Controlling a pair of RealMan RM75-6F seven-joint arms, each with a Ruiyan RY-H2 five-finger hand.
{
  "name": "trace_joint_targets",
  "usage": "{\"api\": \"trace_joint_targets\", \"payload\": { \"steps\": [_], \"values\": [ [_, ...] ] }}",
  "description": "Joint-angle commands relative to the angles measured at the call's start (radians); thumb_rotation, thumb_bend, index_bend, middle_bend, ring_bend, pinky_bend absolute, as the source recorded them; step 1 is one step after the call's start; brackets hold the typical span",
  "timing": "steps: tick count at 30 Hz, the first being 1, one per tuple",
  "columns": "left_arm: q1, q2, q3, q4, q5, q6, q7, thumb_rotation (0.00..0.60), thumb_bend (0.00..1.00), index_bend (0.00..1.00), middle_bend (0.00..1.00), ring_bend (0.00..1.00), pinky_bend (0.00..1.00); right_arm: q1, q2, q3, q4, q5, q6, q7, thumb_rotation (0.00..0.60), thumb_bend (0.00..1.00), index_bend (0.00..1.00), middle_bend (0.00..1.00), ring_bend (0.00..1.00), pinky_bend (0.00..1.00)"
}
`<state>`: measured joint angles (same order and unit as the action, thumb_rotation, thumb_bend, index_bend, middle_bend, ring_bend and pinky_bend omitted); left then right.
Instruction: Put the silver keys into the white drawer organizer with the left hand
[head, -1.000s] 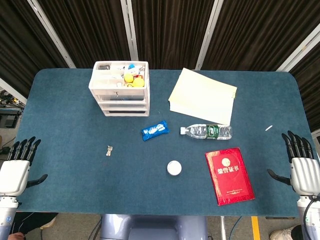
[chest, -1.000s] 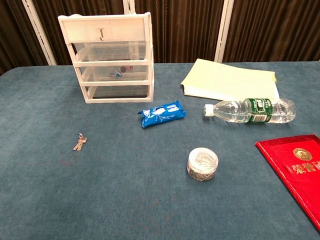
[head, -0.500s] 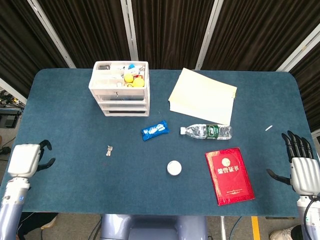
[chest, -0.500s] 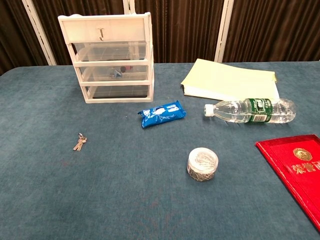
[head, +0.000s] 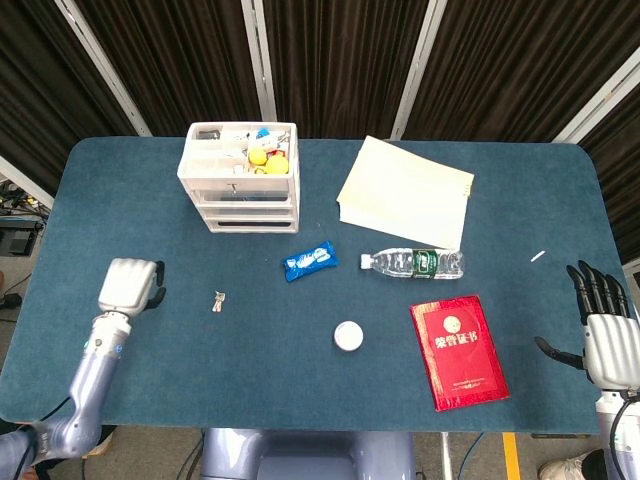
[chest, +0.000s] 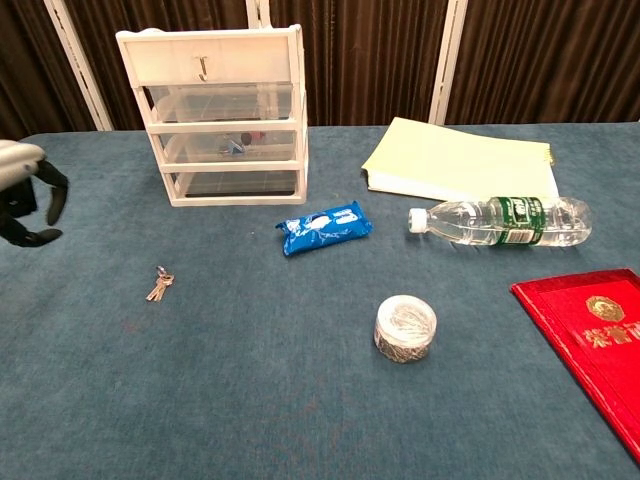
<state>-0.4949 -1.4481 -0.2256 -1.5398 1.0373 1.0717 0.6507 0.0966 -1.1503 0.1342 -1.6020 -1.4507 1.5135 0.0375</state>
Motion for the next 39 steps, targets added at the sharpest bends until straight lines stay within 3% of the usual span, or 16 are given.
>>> {"api": "trace_joint_targets", "payload": {
  "steps": [1,12,24,39],
  "values": [
    [-0.035,-0.038,0.001,0.03,-0.034,-0.026,0.032,0.6,0.35,0.55,1.0,0.92,0.75,0.0,0.001,0.002,-0.002,0.0,0.0,0.001,0.6,0.01,0.0,0.0,0.0,0.0],
    [-0.105,-0.12,0.016,0.075,-0.127,-0.066,0.083,0.6,0.4,0.52,1.0,0.91,0.75,0.001,0.002,0.005,-0.005,0.007,-0.003,0.012,0.6,0.01,0.0,0.0,0.0,0.0],
    [-0.163,-0.186,0.033,0.132,-0.143,-0.074,0.096,0.6,0.41,0.52,1.0,0.91,0.75,0.0,0.003,0.005,-0.007,0.007,-0.003,0.018,0.6,0.01,0.0,0.0,0.0,0.0],
    [-0.225,-0.145,0.079,0.152,-0.055,-0.156,0.039,0.6,0.34,0.52,1.0,0.9,0.75,-0.001,0.001,0.008,-0.006,0.009,0.001,0.017,0.6,0.03,0.0,0.0,0.0,0.0]
  ]
}}
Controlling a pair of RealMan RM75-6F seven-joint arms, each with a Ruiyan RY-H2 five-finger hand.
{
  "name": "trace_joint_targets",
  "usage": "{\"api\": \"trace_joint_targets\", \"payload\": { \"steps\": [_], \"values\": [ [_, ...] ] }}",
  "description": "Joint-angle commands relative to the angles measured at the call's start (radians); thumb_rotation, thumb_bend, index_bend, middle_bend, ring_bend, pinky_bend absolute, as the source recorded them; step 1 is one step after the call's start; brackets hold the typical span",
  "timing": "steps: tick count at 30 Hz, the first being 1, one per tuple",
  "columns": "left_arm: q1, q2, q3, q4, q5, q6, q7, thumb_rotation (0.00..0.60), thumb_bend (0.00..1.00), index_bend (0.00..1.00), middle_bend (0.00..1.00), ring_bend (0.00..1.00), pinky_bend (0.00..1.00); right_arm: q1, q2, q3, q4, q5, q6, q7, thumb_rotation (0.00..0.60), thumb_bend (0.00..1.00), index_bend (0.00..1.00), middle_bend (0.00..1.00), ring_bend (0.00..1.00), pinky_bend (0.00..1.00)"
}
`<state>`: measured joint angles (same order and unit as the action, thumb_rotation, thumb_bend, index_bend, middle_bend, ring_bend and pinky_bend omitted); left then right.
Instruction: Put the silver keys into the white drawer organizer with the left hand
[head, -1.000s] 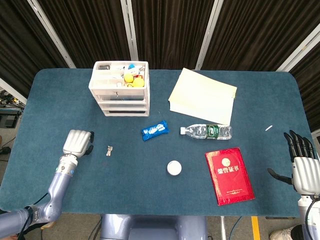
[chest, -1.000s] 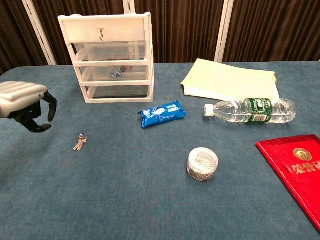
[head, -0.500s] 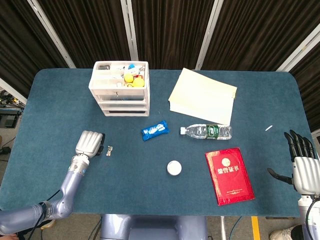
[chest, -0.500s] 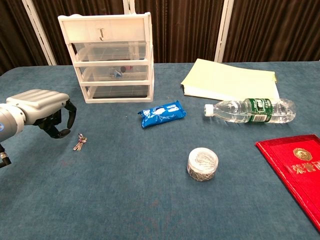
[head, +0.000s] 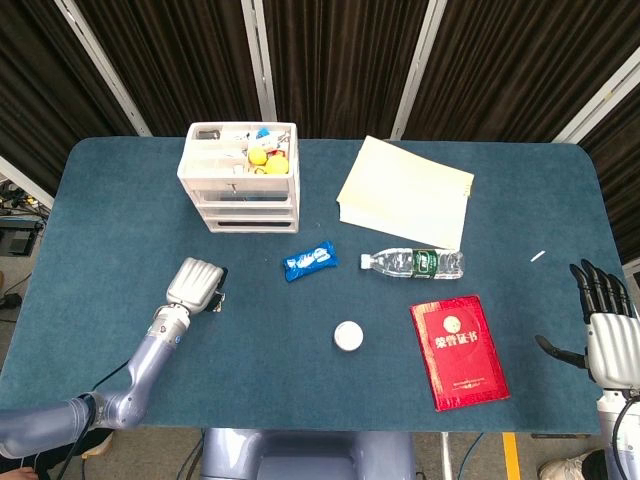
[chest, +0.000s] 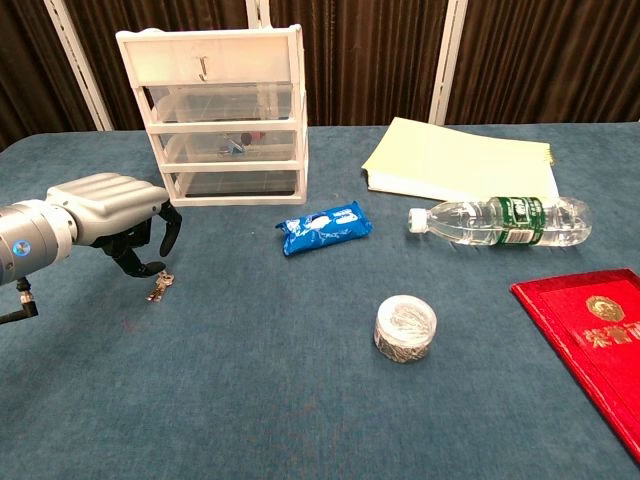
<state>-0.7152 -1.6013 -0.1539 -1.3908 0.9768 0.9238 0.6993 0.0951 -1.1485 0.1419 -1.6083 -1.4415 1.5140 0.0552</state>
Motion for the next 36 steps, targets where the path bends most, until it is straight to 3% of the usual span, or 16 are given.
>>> {"api": "trace_joint_targets", "payload": {
  "steps": [1,36],
  "values": [
    [-0.008,0.012,0.01,0.005,0.009,-0.013,-0.013,0.6,0.34,0.52,1.0,0.9,0.75,0.0,0.0,0.001,0.0,0.0,0.001,-0.002,0.6,0.03,0.0,0.0,0.0,0.0],
    [-0.039,-0.014,0.058,0.086,0.005,-0.027,-0.055,0.6,0.35,0.55,1.0,0.89,0.75,-0.001,-0.007,0.009,0.001,0.005,0.009,-0.006,0.6,0.04,0.0,0.0,0.0,0.0]
  ]
}}
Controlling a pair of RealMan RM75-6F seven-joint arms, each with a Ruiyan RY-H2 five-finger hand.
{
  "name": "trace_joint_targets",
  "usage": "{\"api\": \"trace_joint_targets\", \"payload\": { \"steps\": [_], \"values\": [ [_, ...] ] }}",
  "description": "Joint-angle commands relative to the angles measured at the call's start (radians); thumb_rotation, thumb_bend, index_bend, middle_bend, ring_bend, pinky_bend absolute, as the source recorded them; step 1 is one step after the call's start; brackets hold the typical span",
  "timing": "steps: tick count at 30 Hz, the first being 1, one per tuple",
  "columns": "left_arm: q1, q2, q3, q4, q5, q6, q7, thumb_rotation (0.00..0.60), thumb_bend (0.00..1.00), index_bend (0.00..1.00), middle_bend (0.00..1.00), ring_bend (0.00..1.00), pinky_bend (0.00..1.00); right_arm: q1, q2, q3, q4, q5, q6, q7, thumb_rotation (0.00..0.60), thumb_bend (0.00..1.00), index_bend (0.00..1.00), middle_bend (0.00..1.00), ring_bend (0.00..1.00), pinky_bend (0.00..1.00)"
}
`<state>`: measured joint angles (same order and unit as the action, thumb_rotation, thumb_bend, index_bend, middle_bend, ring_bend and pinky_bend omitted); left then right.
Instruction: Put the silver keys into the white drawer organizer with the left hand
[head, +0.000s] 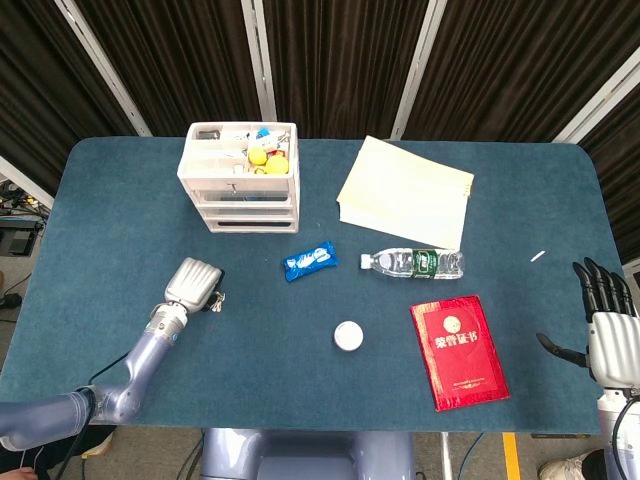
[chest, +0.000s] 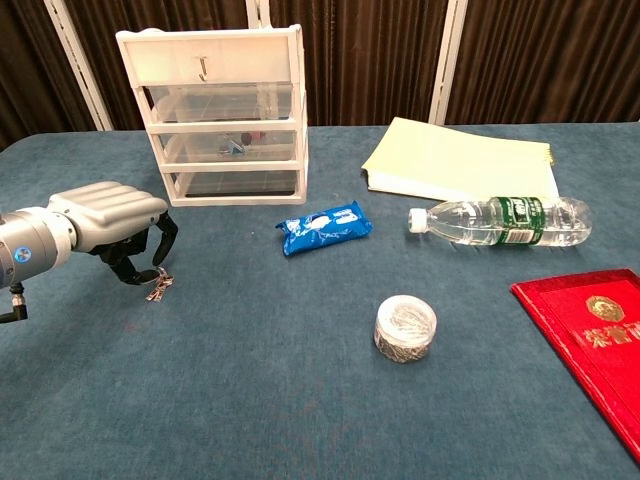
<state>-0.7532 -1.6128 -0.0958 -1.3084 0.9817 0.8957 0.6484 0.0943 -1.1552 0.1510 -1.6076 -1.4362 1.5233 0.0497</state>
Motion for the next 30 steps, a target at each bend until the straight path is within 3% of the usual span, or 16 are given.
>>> {"api": "trace_joint_targets", "payload": {
  "steps": [1,17,30],
  "values": [
    [-0.001,-0.005,-0.001,0.006,0.0,0.002,-0.008,0.6,0.35,0.55,1.0,0.89,0.75,0.0,0.0,0.0,0.0,0.0,-0.001,0.0,0.6,0.04,0.0,0.0,0.0,0.0],
    [-0.01,-0.026,0.0,0.026,-0.003,0.003,-0.019,0.6,0.35,0.55,1.0,0.89,0.75,0.0,0.001,0.0,-0.002,0.001,-0.003,0.003,0.6,0.04,0.0,0.0,0.0,0.0],
    [-0.013,-0.032,0.002,0.026,-0.017,0.006,-0.012,0.6,0.45,0.59,1.0,0.89,0.75,-0.002,-0.002,0.003,0.0,0.0,0.007,0.004,0.6,0.04,0.0,0.0,0.0,0.0]
  ]
}}
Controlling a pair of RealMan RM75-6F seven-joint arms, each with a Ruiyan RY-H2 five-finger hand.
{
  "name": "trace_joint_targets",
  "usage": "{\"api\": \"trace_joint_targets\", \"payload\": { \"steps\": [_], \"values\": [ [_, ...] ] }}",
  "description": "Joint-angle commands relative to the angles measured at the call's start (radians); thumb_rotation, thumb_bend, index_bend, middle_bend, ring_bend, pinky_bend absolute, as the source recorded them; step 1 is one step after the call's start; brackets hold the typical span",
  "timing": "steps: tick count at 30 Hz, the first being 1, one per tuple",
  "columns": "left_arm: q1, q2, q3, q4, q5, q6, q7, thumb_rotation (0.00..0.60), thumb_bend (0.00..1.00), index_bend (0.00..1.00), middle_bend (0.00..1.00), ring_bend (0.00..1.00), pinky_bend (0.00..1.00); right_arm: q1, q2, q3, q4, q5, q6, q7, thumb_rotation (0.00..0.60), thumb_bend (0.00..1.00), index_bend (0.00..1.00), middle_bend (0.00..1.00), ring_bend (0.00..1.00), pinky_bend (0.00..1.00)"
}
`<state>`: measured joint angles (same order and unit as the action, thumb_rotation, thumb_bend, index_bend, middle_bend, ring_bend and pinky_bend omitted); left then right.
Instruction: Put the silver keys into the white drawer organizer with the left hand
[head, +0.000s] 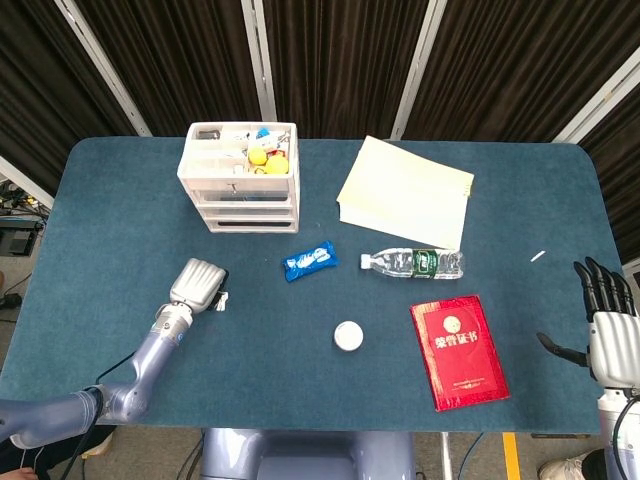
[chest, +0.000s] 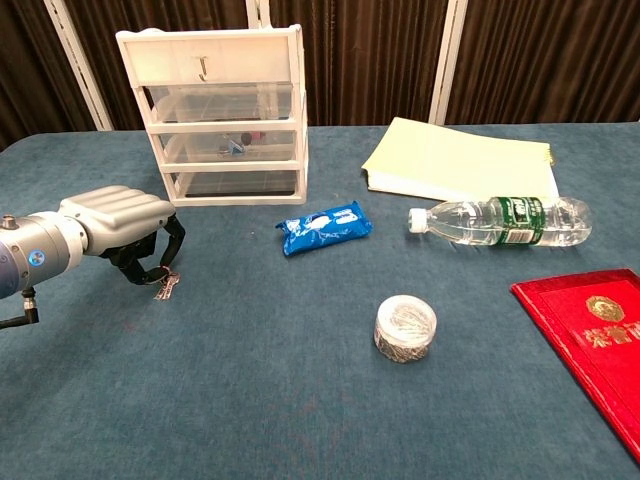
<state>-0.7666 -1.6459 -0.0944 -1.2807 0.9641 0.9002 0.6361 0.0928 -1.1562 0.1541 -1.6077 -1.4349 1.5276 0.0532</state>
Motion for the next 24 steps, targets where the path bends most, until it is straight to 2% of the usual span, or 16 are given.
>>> {"api": "trace_joint_targets", "payload": {
  "steps": [1,18,24],
  "values": [
    [-0.001,0.003,0.0,-0.005,0.003,0.004,-0.001,0.6,0.45,0.59,1.0,0.89,0.75,-0.001,-0.001,0.001,0.0,-0.001,0.003,0.001,0.6,0.04,0.0,0.0,0.0,0.0],
    [-0.043,0.104,-0.037,-0.102,0.109,0.063,0.009,0.6,0.45,0.61,1.0,0.89,0.75,-0.002,-0.002,0.004,0.0,0.004,0.003,0.0,0.6,0.04,0.0,0.0,0.0,0.0],
    [-0.068,0.162,-0.071,-0.131,0.13,0.072,0.006,0.6,0.45,0.61,1.0,0.89,0.75,-0.002,-0.002,0.003,-0.001,0.003,0.002,0.001,0.6,0.04,0.0,0.0,0.0,0.0]
  ]
}}
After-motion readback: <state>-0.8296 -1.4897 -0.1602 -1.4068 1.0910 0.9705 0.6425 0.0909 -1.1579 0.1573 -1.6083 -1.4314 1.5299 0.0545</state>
